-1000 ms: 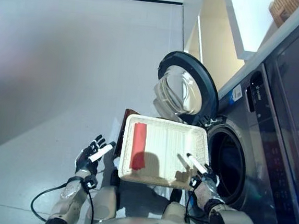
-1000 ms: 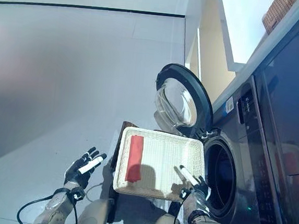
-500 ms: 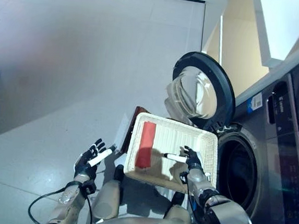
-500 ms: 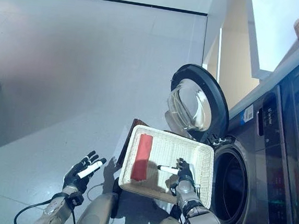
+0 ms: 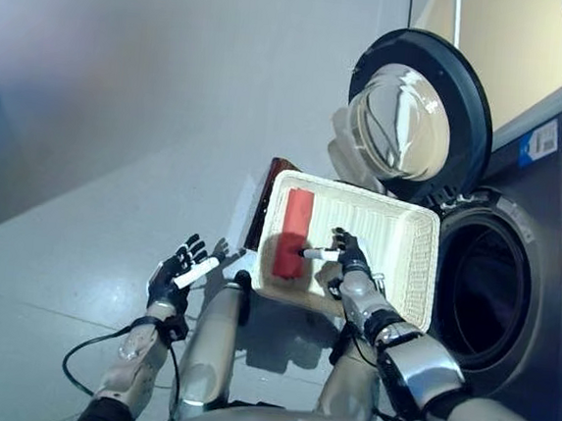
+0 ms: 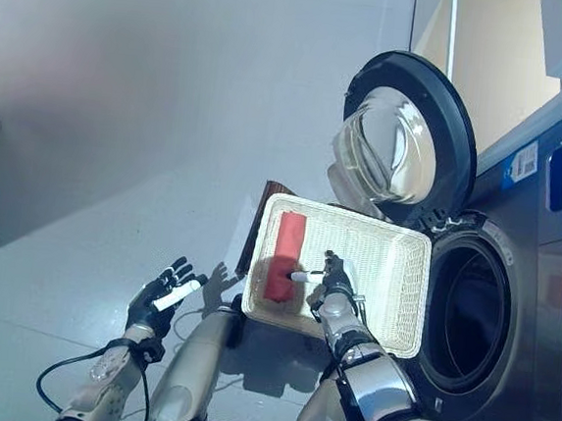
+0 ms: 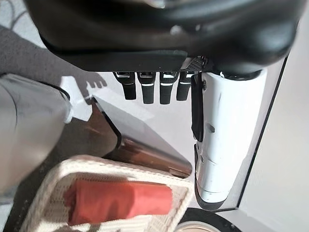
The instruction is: Pick up the clothes and place them into the washing machine
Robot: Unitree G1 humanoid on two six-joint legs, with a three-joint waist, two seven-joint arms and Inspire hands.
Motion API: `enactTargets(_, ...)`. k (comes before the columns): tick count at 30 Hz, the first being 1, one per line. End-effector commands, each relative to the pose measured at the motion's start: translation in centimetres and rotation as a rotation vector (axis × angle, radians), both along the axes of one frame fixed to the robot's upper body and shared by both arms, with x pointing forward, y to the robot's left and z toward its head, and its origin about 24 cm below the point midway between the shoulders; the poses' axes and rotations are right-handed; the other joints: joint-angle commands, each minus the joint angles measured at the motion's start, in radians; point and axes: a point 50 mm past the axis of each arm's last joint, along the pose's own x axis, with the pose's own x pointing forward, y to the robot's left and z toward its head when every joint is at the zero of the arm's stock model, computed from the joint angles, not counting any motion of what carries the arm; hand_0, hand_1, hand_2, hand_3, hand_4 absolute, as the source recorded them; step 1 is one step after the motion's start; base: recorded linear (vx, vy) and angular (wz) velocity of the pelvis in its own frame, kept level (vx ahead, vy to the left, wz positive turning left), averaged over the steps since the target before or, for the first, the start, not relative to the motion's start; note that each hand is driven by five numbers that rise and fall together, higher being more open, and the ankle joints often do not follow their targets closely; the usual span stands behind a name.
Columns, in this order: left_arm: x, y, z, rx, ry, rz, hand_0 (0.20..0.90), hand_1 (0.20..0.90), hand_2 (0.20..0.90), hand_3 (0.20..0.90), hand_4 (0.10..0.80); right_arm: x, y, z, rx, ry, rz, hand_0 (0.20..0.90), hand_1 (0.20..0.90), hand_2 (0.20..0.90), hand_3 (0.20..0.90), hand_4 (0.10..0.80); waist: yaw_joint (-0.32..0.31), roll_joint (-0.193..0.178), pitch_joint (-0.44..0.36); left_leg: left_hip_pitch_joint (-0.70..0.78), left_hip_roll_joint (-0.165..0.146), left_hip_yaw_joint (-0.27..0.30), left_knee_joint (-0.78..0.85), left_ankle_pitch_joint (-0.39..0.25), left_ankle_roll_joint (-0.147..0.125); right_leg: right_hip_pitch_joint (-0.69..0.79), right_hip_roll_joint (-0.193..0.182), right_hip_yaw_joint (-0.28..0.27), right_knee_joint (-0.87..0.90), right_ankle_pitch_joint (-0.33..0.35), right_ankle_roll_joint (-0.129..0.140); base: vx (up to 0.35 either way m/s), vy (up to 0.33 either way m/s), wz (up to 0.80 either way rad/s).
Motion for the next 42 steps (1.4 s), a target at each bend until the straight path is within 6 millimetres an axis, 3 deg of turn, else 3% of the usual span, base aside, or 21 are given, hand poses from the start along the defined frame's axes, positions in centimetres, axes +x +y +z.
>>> enactTargets(1,0.6,1.2,2.8,0.069,-0.146,-0.001,0.9,0.9,0.9,0.9,0.8,2.7,1.6,3.5,-0.017,-0.165,0.006,0.9,0.9,0.9,0.9,0.8,0.025,-0.02,-0.024,-0.013,0.075,-0.07,0.018,-0.002,-0.096,-0.034,-0.04,0.04,0.019,0.061,-0.004,-0.038,0.011,-0.04)
enactTargets(6,0.6,1.1,2.6,0.078,-0.129,0.015,0.9,0.9,0.9,0.9,0.8,3.8,3.7,5.2,-0.01,-0.21,0.029,0.9,0.9,0.9,0.9,0.8,0.037,-0.029,-0.014,-0.059,0.066,-0.083,0.042,-0.005,-0.092,-0.059,-0.041,0.033,0.034,0.054,-0.006,-0.024,-0.009,0.0)
enactTargets(15,0.9,1.9,3.4,0.1,-0.156,0.011,0.9,0.9,0.9,0.9,0.8,3.8,4.6,5.0,-0.013,-0.159,0.027,0.9,0.9,0.9,0.9,0.8,0.095,-0.031,-0.012,-0.129,0.034,-0.126,0.063,-0.003,-0.085,-0.066,-0.051,-0.015,0.056,0.049,-0.002,-0.01,-0.046,0.2)
enactTargets(20,1.0,2.1,3.7,0.114,-0.161,0.009,0.9,0.9,0.9,0.9,0.8,3.4,4.2,4.2,-0.007,-0.115,0.005,0.9,0.9,0.9,0.9,0.8,0.123,-0.031,-0.002,-0.164,0.018,-0.143,0.075,-0.001,-0.078,-0.074,-0.056,-0.036,0.066,0.05,-0.001,-0.005,-0.036,0.22)
enactTargets(27,1.4,1.8,4.4,0.125,-0.192,-0.044,0.9,0.9,0.9,0.9,0.8,2.1,2.0,2.3,-0.18,0.018,0.009,0.9,0.9,0.9,0.9,0.8,0.161,-0.015,0.013,-0.202,-0.005,-0.169,0.095,-0.004,-0.067,-0.069,-0.067,-0.07,0.08,0.044,0.003,0.011,-0.029,0.13)
enactTargets(28,1.5,1.8,4.5,0.127,-0.195,-0.047,0.9,0.9,0.9,0.9,0.8,1.8,1.5,2.0,-0.204,0.042,0.001,0.9,0.9,0.9,0.9,0.8,0.167,-0.01,0.012,-0.199,-0.003,-0.174,0.115,-0.044,-0.07,-0.061,-0.066,-0.067,0.101,0.012,0.014,0.104,-0.047,0.2)
enactTargets(29,1.6,1.8,4.6,0.129,-0.2,-0.051,0.9,0.9,0.9,0.9,0.8,1.5,0.9,1.6,-0.221,0.063,-0.013,0.9,0.9,0.9,0.9,0.8,0.172,-0.008,0.013,-0.202,-0.005,-0.178,0.117,-0.044,-0.069,-0.057,-0.068,-0.072,0.101,0.012,0.015,0.115,-0.031,0.3)
enactTargets(39,1.9,1.7,5.5,0.153,-0.228,-0.094,0.9,0.9,0.9,0.9,0.8,0.8,-0.3,0.9,-0.3,0.131,-0.008,0.9,0.9,0.9,0.9,0.8,0.203,0.014,0.019,-0.247,-0.032,-0.192,0.136,-0.048,-0.064,-0.073,-0.087,-0.093,0.123,0.006,0.02,0.003,-0.004,0.13)
enactTargets(40,1.9,1.7,5.5,0.152,-0.228,-0.095,0.9,0.9,0.9,0.9,0.8,0.7,-0.4,0.8,-0.314,0.14,0.002,0.851,0.851,0.851,0.851,0.765,0.206,0.016,0.02,-0.25,-0.034,-0.193,0.135,-0.047,-0.064,-0.075,-0.088,-0.095,0.126,0.005,0.02,-0.007,-0.004,0.1)
enactTargets(41,1.9,1.8,5.6,0.153,-0.229,-0.096,0.9,0.9,0.9,0.9,0.8,0.7,-0.6,0.8,-0.33,0.151,0.012,0.532,0.532,0.532,0.532,0.537,0.21,0.018,0.021,-0.256,-0.038,-0.195,0.136,-0.046,-0.064,-0.078,-0.091,-0.096,0.129,0.006,0.02,0.003,-0.014,0.09)
enactTargets(42,1.9,1.8,5.6,0.153,-0.228,-0.096,0.9,0.9,0.9,0.9,0.8,0.6,-0.8,0.7,-0.338,0.157,0.011,0.277,0.277,0.277,0.277,0.355,0.212,0.019,0.021,-0.261,-0.039,-0.196,0.137,-0.045,-0.063,-0.082,-0.093,-0.097,0.131,0.006,0.021,0.0,-0.014,0.09)
